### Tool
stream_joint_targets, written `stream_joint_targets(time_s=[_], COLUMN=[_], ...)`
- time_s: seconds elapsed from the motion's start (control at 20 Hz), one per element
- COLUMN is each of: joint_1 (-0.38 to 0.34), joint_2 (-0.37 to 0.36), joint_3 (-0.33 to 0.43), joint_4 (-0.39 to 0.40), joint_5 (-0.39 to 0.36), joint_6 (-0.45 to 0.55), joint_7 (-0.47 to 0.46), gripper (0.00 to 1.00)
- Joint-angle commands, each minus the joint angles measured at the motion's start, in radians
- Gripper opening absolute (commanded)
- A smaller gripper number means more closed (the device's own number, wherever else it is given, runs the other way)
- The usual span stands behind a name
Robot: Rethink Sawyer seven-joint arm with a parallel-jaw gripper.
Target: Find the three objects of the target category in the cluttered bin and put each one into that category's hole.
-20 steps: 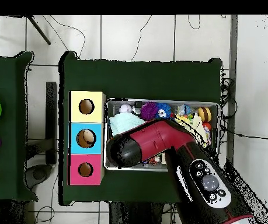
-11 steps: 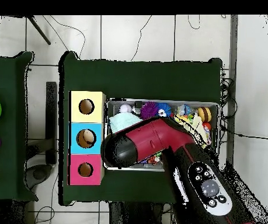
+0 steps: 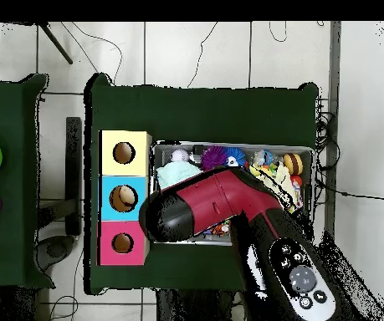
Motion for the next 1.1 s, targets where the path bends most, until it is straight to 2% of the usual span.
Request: stream_joint_targets(time_s=[0.05,0.5,1.1], joint_1=[-0.015,-0.003,0.033], joint_2=[-0.046,-0.095,-0.114], joint_3=[0.059,0.05,0.023], joint_4=[0.064,0.101,0.158], joint_5=[0.042,0.086,0.105], joint_6=[0.12,0.115,0.057], joint_7=[-0.189,-0.149,-0.062], gripper=[0.0,0.0,0.0])
